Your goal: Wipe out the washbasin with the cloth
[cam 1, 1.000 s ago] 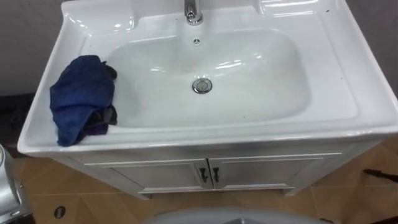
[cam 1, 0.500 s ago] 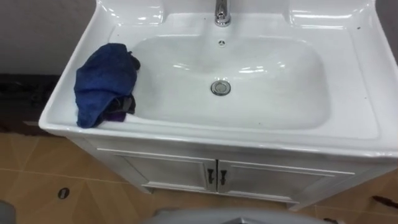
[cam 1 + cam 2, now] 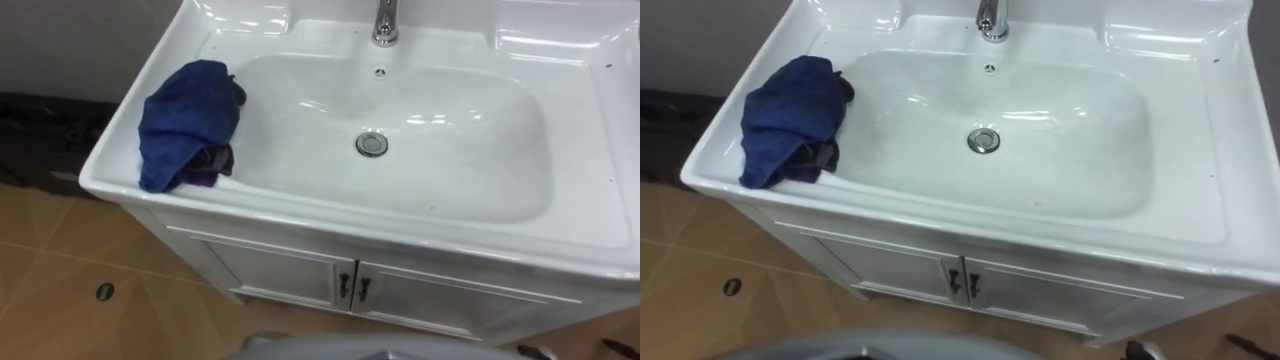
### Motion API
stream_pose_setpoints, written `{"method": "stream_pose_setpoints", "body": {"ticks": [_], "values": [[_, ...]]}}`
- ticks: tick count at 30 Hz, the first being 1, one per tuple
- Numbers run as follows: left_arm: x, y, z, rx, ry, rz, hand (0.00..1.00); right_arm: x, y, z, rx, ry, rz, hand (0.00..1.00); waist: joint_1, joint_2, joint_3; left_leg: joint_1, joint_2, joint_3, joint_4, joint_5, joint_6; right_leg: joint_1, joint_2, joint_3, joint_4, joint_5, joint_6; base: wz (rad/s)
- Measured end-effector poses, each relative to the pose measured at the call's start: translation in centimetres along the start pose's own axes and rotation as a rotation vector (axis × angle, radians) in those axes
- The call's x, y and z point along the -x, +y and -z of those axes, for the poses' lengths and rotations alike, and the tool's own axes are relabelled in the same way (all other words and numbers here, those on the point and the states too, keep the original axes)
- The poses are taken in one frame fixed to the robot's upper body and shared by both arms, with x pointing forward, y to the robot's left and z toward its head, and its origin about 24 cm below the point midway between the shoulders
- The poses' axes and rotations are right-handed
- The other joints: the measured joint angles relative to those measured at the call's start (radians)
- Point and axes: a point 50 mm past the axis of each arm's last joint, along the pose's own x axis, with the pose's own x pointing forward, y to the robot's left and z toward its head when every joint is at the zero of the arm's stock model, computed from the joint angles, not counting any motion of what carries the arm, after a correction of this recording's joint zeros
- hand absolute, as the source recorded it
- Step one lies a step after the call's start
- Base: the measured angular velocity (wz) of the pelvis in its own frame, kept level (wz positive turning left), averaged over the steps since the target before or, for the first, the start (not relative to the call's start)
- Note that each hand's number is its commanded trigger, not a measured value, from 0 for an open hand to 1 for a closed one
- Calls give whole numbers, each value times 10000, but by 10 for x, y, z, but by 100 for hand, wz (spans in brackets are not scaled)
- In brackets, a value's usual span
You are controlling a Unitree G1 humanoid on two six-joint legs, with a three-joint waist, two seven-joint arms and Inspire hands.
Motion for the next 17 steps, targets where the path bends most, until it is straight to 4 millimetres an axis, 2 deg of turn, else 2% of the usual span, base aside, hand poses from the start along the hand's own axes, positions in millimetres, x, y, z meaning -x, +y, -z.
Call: {"method": "stream_pose_setpoints", "body": {"ticks": [4, 7, 13, 17], "values": [[2, -2, 30, -2972, -384, 1032, 0, 0, 4, 8, 58, 333, -335, 0, -412, -47, 5, 121, 7, -65, -69, -10, 10, 188, 14, -48, -99, -18, 23, 7], [3, -4, 40, -3999, -224, 1809, 0, 1, 8, 16, 101, 782, -565, 0, -578, -61, 3, 160, 5, -37, -57, -8, 11, 196, 7, -19, -89, -26, 30, -1], [7, -10, 54, -4669, 821, 3614, 0, 3, 15, 28, 111, 1469, -1175, 0, -836, -125, 5, 201, 18, 138, -74, -76, 63, 200, 5, 74, -59, -56, 55, -5], [10, -15, 60, -4934, 1272, 4673, 0, 4, 19, 34, 129, 1828, -1591, 0, -859, -149, 10, 220, 37, 251, -68, -113, 75, 197, 15, 111, -70, -51, 61, -5]]}}
